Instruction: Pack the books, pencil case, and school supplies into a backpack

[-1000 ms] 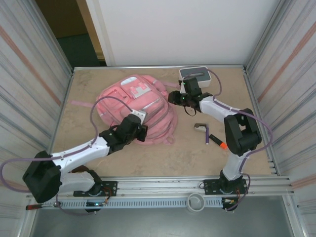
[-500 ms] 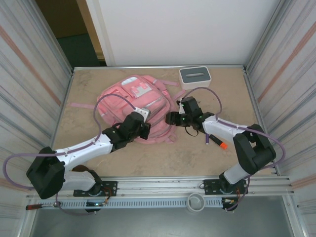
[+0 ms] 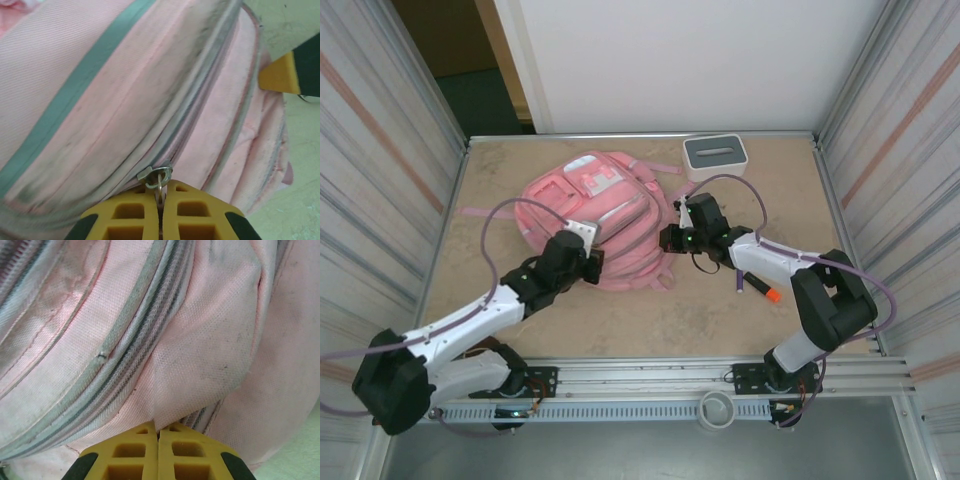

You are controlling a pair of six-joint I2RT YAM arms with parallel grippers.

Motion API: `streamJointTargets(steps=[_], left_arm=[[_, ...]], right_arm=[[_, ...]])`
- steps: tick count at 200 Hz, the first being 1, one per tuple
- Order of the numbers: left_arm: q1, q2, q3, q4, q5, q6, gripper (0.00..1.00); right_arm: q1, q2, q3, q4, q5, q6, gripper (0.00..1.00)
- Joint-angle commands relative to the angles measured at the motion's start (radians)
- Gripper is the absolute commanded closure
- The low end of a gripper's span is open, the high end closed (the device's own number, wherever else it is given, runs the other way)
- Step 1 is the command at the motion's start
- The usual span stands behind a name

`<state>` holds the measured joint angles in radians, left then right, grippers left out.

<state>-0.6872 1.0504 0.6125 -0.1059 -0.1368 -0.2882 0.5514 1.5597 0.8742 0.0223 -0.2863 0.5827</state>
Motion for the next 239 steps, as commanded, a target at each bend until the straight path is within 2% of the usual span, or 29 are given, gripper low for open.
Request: streamJointTargets(steps=[1,55,92,113,134,147,162,180,201,219,239], left_arm=[[0.082,-0.103,-0.033,-0.066,-0.047,0.004,1.0],[0.148,-0.173,-0.062,-0.096,-0.021,0.009,1.0],[0.268,-0.122,-0.073,-0.065,-0.036,-0.025,1.0],[0.324,-0.042,-0.046,-0.023,0.011,-0.031,0.92],[0.328,0.029,0.022,-0.054,0.012,-0.017,0.83],[0.325,0.026,0.041,-0.089,0.007,-0.022,0.71],[0.298,-0.048,0.028,-0.106,-0.031,-0.03,0.55],[0.229,-0.184,-0.006,-0.077,-0.064,0.006,0.41],[0.163,-0.264,-0.029,0.014,-0.025,0.081,0.27],[0.119,-0.192,0.021,0.023,0.013,0.152,0.22],[0.042,-0.018,0.142,-0.029,-0.015,0.263,0.19]], right_arm=[[-0.065,-0.012,-0.023,-0.039,0.129,-0.024,1.0],[-0.068,0.019,0.004,-0.039,0.116,-0.021,1.0],[-0.059,0.035,0.014,-0.029,0.097,-0.021,1.0],[-0.048,0.051,0.023,-0.027,0.083,-0.026,1.0],[-0.038,0.064,0.032,-0.03,0.076,-0.03,1.0],[-0.038,0.063,0.034,-0.034,0.067,-0.033,1.0],[-0.038,0.052,0.032,-0.043,0.061,-0.042,1.0],[-0.038,0.025,0.033,-0.064,0.067,-0.06,0.85],[-0.043,-0.027,0.032,-0.109,0.11,-0.09,0.6],[-0.062,-0.079,0.02,-0.137,0.159,-0.105,0.45],[-0.095,-0.139,-0.013,-0.136,0.184,-0.093,0.31]])
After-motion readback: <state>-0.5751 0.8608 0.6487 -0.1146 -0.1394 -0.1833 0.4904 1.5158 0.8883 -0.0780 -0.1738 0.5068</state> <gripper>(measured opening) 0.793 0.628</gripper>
